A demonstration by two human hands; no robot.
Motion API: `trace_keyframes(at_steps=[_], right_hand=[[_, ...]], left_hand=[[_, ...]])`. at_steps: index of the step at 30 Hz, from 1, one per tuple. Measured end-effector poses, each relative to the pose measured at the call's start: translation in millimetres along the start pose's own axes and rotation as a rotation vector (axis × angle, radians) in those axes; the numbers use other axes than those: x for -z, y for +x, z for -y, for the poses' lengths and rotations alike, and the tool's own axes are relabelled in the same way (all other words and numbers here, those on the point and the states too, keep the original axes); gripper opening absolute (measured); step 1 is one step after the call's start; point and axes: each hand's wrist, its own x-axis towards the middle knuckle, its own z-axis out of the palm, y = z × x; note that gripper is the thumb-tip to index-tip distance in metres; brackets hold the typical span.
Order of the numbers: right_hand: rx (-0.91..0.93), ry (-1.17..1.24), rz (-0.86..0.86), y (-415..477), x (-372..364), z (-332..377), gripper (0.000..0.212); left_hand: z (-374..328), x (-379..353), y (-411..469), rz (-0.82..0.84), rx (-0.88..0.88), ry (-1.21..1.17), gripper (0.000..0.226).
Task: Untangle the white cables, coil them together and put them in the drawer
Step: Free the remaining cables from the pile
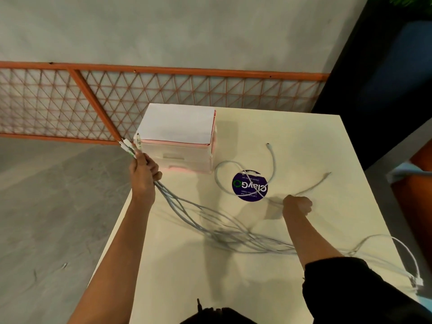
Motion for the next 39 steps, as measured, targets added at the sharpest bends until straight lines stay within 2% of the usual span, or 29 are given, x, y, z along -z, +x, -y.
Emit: trace_keyframes(at_steps=[2,6,11,18,23,26,29,32,36,39], right_hand=[[0.106,-0.052,0.053,-4.5,2.4,8.1,0.033],[0.339,0.161,0.118,-17.8,4.6,28.6,0.028],[0.603,0.383,0.337,-51.9,16.1,48.1,0.025],[0.847,0.373,0.702,-116.7,32.3,61.8,0.017],[1.066,0.387,0.895,-162.8,28.7,54.7,0.015],[1.169,0.311,0.976,-181.4,23.8,46.7,0.015],[1.205,0.152,1.014,-191.1,23.9,38.1,0.016],[1.198,0.051,1.035,-192.7,22.1,30.7,0.015],[1.155,0.003,1.041,-191.8,22.4,25.4,0.013],[1.13,0.0,1.032,-193.0,24.4,24.4,0.012]], left_hand=[[-1.0,-3.6,-0.9,0.012,0.008,-0.001,0.038],[-3.4,-11.6,-4.4,0.042,0.007,0.006,0.038],[-5.4,-22.7,-11.6,0.136,-0.021,0.042,0.038],[-9.0,-32.9,-20.6,0.247,0.03,0.005,0.032],[-13.9,-35.4,-25.4,0.26,0.136,-0.067,0.031],[-17.4,-36.3,-30.3,0.282,0.159,-0.056,0.031],[-21.3,-37.2,-34.3,0.324,0.169,-0.083,0.032],[-24.2,-37.8,-36.7,0.294,0.189,-0.14,0.033],[-23.7,-40.3,-34.6,0.232,0.224,-0.207,0.031],[-23.2,-42.7,-33.1,0.275,0.249,-0.277,0.034]])
